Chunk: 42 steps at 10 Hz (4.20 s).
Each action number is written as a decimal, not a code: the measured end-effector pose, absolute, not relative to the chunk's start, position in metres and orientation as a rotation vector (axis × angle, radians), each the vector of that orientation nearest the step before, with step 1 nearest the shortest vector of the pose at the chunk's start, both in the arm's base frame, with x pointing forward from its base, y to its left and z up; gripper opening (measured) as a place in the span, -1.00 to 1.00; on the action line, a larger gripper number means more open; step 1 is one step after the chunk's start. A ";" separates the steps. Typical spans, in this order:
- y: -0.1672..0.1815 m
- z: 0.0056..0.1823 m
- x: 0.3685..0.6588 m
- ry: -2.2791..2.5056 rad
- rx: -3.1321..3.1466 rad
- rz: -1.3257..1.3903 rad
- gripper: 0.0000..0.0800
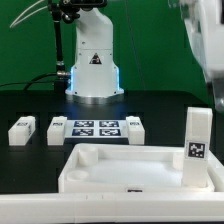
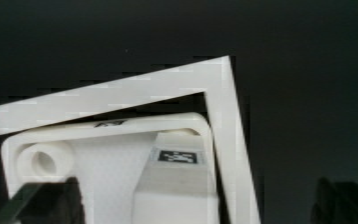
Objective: Assemble desk
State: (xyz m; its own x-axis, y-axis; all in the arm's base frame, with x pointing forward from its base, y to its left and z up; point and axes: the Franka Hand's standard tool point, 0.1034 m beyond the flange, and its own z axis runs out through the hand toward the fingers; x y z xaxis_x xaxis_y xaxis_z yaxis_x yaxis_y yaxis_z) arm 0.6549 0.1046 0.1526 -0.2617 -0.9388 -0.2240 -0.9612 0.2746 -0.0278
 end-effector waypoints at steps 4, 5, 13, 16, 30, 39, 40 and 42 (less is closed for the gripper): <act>0.106 0.147 0.654 2.346 -1.779 0.166 0.62; 0.106 0.147 0.654 2.346 -1.779 0.166 0.62; 0.133 0.159 0.611 1.950 -2.203 0.155 0.62; 0.133 0.157 0.611 1.726 -2.375 0.128 0.62; 0.089 0.065 0.484 0.033 -3.034 0.138 0.62; 0.058 0.039 0.426 0.119 -2.933 1.052 0.62; 0.057 0.036 0.427 0.138 -2.902 1.146 0.62; 0.053 0.036 0.421 0.151 -2.820 1.331 0.62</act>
Offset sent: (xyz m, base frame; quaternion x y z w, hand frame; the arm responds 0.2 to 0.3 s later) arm 0.0000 0.0000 0.0000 0.0000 0.0000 0.0000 1.0000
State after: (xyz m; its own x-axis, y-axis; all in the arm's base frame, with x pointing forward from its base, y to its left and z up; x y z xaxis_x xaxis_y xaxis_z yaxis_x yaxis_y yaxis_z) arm 0.4213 0.0535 0.0358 0.6318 -0.0790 -0.7711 -0.0956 -0.9951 0.0236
